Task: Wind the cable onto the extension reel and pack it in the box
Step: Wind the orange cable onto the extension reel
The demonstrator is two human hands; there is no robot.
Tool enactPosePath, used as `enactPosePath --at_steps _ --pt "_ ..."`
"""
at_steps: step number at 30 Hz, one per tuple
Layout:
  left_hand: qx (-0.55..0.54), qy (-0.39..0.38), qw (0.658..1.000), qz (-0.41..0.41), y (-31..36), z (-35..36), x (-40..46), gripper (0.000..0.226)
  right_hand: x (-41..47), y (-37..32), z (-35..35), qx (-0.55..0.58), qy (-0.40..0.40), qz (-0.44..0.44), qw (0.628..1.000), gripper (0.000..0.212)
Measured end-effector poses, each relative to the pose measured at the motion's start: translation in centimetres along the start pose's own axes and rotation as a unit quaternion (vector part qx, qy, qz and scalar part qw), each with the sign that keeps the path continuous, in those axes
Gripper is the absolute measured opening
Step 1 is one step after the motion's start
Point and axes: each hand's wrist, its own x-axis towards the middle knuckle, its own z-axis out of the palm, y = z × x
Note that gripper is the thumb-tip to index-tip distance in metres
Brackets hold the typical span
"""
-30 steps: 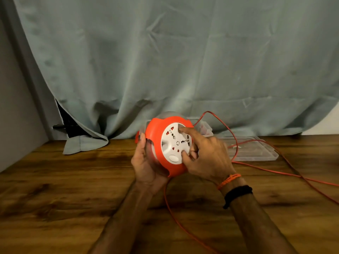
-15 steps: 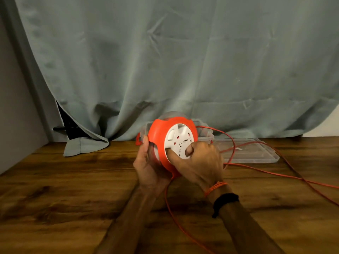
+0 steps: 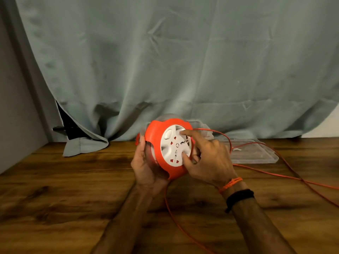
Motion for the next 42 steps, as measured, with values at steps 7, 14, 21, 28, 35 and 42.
enactPosePath --at_steps 7,14,21,28,35,42 --pt "0.001 -0.037 0.999 -0.005 -0.1 -0.1 0.0 0.090 -0.1 0.9 0.6 -0.043 0.005 -0.024 0.999 0.062" --pt "0.003 0.011 1.000 0.021 -0.3 -0.1 0.1 0.074 -0.7 -0.8 1.1 -0.062 0.063 0.048 0.995 0.062" --pt "0.038 0.025 0.998 0.048 -0.6 0.4 -0.1 0.072 -0.1 -2.7 1.8 0.037 0.072 0.194 0.978 0.064" --pt "0.014 0.027 0.999 0.030 -0.2 0.3 -0.1 0.065 -0.1 -0.8 0.4 0.079 0.047 0.133 0.987 0.045" --pt "0.007 -0.001 1.000 0.002 -0.2 -0.1 -0.1 0.074 -0.1 0.2 -0.4 -0.026 0.001 -0.020 0.999 0.061" --pt "0.012 -0.013 1.000 -0.008 -0.5 -0.2 -0.2 0.079 -0.3 0.6 -0.2 -0.056 0.007 -0.012 0.998 0.062"
